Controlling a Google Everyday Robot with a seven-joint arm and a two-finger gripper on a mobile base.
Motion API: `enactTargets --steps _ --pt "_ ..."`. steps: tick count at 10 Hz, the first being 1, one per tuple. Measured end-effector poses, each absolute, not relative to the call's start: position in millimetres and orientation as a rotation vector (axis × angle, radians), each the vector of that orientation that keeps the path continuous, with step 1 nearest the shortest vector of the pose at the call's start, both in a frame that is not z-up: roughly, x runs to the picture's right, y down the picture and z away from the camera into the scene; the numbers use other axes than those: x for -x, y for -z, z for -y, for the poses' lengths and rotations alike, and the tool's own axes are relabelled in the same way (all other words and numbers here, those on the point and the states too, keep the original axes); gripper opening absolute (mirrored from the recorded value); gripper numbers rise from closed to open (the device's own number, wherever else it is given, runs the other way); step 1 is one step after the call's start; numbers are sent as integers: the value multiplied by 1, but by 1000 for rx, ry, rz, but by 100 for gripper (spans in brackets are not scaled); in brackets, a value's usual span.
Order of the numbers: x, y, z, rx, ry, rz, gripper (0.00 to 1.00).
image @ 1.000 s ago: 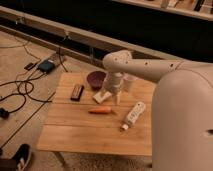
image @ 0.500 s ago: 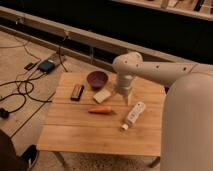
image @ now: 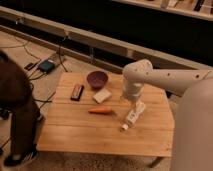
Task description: Stand the bottle upright
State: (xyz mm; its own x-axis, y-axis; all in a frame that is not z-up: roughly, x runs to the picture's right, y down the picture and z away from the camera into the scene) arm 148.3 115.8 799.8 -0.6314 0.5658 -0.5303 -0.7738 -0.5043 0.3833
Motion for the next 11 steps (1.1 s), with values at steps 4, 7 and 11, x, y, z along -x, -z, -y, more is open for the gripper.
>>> enactTargets --steps 4,7,11 --pt "-168 -807 -134 425 -2193 -779 65" --pt "-162 -833 -148 451 -2148 -791 65" --pt "-164 -858 -158 464 -2127 -814 65"
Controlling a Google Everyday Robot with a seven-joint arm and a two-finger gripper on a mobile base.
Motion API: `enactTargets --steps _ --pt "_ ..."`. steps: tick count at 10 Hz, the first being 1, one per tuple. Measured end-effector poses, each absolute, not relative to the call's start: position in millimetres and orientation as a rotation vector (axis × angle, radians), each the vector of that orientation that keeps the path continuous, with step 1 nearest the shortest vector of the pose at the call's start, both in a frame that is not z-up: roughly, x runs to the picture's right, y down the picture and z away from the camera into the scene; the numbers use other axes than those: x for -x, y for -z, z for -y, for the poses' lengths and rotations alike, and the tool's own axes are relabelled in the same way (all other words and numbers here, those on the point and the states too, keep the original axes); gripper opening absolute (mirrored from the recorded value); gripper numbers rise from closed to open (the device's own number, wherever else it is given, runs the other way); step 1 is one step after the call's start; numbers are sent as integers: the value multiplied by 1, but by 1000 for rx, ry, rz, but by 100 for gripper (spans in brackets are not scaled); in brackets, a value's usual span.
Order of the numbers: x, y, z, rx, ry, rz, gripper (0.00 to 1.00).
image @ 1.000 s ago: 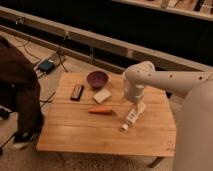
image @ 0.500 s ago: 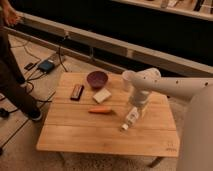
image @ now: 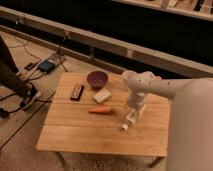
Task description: Stand the bottle upright
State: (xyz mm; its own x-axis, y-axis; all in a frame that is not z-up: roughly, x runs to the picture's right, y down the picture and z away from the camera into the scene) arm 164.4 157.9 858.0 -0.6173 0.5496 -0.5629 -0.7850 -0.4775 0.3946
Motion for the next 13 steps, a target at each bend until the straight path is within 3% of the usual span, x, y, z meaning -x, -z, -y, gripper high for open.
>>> enactTargets --steps 13 --pt "-180 -871 -157 459 -2160 -805 65"
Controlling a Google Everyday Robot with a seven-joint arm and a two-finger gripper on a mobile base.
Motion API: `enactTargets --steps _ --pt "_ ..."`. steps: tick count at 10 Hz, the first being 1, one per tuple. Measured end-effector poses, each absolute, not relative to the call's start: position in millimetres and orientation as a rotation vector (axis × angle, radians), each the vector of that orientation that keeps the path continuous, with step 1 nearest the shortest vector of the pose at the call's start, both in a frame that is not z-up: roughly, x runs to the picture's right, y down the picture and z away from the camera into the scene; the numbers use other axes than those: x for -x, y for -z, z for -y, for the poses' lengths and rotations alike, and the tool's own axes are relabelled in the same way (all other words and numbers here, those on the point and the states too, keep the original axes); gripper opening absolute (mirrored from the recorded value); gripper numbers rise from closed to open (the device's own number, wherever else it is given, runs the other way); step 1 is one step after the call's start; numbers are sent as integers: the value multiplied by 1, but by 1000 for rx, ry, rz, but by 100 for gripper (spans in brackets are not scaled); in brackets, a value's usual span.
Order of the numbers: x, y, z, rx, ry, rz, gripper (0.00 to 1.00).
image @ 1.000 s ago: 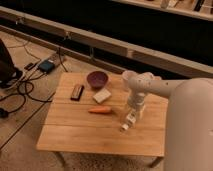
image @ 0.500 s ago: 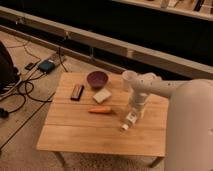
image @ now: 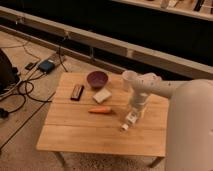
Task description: Stand the bottle upright
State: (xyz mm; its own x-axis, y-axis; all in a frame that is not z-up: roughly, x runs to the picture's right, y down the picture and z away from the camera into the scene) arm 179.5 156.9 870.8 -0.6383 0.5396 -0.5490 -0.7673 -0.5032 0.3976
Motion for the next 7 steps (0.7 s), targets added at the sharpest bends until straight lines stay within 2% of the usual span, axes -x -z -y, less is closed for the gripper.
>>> enactTargets --steps 5,6,7 --pt "-180 -871 -157 458 -2161 -806 65" --pt "-180 -871 -157 458 -2161 -806 63" --pt "-180 -871 -157 458 -2161 -806 56"
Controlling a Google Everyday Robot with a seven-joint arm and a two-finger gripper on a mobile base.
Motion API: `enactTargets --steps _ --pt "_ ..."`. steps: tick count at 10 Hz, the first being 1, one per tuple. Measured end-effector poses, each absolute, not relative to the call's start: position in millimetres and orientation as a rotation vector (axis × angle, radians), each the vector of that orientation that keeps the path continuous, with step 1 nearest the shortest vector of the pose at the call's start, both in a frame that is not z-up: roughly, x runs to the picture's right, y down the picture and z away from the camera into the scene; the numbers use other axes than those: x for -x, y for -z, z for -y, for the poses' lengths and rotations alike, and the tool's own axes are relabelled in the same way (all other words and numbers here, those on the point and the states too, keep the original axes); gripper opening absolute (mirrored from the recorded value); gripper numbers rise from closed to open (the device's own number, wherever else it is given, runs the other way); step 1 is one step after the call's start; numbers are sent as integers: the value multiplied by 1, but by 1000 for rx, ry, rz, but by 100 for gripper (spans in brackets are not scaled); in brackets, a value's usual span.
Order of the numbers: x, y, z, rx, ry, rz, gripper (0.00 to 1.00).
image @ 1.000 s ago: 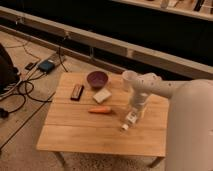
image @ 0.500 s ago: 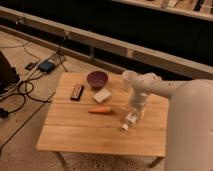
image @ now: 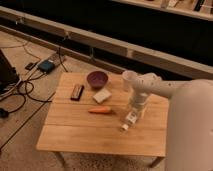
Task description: Stand the bottle upright
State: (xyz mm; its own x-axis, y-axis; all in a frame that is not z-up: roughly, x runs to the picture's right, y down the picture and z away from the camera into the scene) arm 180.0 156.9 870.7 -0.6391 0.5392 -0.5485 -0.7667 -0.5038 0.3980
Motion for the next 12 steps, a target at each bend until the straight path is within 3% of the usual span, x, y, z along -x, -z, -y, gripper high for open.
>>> enactTargets --steps 5,6,12 --pt "-180 -871 -158 459 -2161 -807 6" --pt "-180 -871 -158 459 -2161 -807 1" --pt "-171 -857 -156 513 -2171 -845 0"
